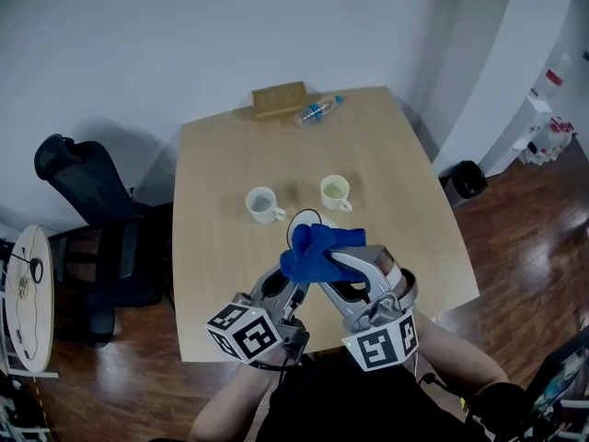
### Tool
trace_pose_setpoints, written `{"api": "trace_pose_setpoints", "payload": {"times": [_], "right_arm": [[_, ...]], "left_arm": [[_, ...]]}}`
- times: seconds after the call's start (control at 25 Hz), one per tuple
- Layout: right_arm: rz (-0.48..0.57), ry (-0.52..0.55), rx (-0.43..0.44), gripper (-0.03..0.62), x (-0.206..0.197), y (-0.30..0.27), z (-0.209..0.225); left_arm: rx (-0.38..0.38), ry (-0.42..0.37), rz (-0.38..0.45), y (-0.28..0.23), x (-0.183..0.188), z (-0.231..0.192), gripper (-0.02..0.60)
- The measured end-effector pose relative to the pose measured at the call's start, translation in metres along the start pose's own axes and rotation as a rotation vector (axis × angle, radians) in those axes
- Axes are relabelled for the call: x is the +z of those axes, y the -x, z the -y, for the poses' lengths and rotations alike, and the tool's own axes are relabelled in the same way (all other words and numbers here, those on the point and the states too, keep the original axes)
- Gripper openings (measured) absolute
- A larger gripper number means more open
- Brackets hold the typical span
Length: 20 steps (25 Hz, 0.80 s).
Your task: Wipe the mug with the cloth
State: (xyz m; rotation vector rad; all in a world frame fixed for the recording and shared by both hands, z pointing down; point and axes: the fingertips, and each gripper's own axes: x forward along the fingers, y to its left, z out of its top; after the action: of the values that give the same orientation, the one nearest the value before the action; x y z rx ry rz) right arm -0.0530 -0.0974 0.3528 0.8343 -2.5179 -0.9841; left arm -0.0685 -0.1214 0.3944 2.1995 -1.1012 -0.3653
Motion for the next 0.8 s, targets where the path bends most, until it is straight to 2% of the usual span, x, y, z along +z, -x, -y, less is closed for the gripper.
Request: {"api": "trace_pose_setpoints", "payload": {"times": [0.08,0.12,0.16,0.28,0.44,0.52,0.64,0.72,0.8], "right_arm": [[0.01,-0.057,0.014,0.118,0.003,0.003,0.01],[0.025,-0.126,0.028,0.12,0.005,0.005,0.017],[0.048,-0.237,0.043,0.12,0.007,0.007,0.025],[0.14,-0.717,0.104,0.12,-0.001,0.013,0.055],[0.248,-1.187,0.299,0.118,-0.034,0.016,0.083],[0.322,-1.392,0.491,0.118,-0.038,0.021,0.08],[0.553,-1.69,0.863,0.118,-0.023,0.04,0.066],[0.676,-1.818,1.07,0.118,-0.01,0.051,0.054],[0.749,-1.882,1.254,0.118,0.005,0.06,0.038]], "left_arm": [[-0.021,-0.015,-0.005,0.001,0.004,0.005,0.068],[-0.03,-0.031,-0.014,0.003,0.007,0.009,0.067],[-0.04,-0.045,-0.025,0.005,0.01,0.013,0.067],[-0.116,-0.046,-0.043,0.012,0.019,0.027,0.067],[-0.304,-0.052,-0.092,0.028,0.027,0.058,0.067],[-0.418,-0.061,-0.137,0.04,0.028,0.08,0.069],[-0.621,-0.037,-0.187,0.059,0.025,0.113,0.069],[-0.752,-0.025,-0.204,0.069,0.022,0.137,0.069],[-0.856,-0.023,-0.227,0.078,0.014,0.153,0.069]]}}
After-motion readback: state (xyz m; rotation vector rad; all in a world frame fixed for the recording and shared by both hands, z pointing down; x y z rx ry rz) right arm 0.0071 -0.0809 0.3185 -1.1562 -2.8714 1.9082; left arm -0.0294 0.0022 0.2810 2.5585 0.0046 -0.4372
